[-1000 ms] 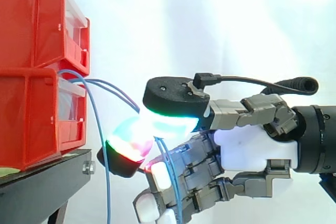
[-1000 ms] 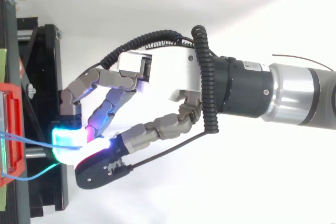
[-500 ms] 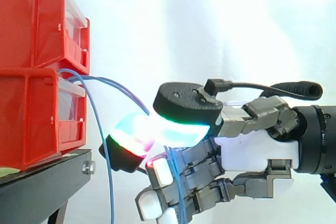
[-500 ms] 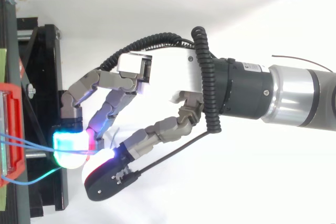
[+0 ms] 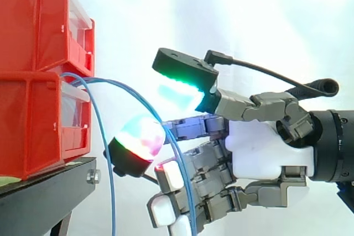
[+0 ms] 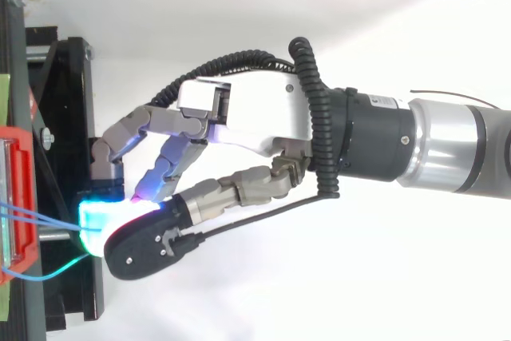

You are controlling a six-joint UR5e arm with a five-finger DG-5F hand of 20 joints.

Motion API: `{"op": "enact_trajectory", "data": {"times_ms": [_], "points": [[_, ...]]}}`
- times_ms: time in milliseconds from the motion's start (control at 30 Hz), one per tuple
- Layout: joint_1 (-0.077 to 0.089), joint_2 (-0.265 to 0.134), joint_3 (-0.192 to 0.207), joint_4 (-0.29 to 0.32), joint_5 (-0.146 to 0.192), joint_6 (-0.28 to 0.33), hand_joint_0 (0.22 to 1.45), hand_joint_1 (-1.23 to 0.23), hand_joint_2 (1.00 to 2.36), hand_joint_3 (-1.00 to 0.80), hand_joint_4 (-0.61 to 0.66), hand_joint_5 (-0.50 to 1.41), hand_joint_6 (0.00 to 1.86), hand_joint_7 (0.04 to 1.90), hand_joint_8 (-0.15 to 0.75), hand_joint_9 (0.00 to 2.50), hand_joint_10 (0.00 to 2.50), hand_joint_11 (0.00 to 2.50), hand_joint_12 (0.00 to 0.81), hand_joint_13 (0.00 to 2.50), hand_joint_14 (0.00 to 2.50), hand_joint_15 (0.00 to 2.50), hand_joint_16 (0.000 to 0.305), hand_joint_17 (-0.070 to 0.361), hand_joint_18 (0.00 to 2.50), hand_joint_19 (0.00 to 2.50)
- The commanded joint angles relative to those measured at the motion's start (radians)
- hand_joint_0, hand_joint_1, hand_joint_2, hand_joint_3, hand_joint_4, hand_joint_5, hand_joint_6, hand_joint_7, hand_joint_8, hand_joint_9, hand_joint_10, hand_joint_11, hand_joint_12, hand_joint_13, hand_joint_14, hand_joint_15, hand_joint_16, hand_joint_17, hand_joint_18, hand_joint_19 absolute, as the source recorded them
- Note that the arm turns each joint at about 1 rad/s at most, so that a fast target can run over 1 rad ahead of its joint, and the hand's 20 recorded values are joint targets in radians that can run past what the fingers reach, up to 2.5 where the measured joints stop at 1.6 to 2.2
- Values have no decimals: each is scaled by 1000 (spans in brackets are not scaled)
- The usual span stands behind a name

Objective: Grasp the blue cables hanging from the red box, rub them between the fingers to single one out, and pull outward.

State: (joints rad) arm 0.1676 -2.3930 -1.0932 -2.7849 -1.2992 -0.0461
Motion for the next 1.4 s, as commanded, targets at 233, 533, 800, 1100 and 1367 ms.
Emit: {"op": "enact_trajectory", "data": {"times_ms": [233, 533, 800, 1100, 1367], "points": [[0, 0, 1, -1, -2, 0, 604, -583, 1012, -306, 107, -165, 862, 935, 315, 1040, 22, 721, 402, 945, 20, 523, 50, 113, 815, 584], [-5, 17, 1, -42, -11, -3, 621, -738, 1013, -281, 117, -176, 889, 880, 305, 1009, 22, 750, 395, 942, 21, 530, 50, 113, 817, 573], [0, 17, 1, -100, -17, -3, 575, -689, 1005, -444, 133, -171, 866, 849, 308, 1026, 22, 751, 397, 952, 19, 528, 51, 114, 825, 578], [1, 18, 1, -133, -31, -1, 545, -674, 1000, -493, 134, -169, 836, 857, 313, 1024, 22, 738, 408, 956, 19, 525, 52, 117, 834, 578], [1, 17, 1, -133, -31, 0, 574, -677, 1003, -455, 123, -165, 837, 873, 307, 1033, 20, 745, 403, 957, 19, 524, 51, 114, 833, 586]]}}
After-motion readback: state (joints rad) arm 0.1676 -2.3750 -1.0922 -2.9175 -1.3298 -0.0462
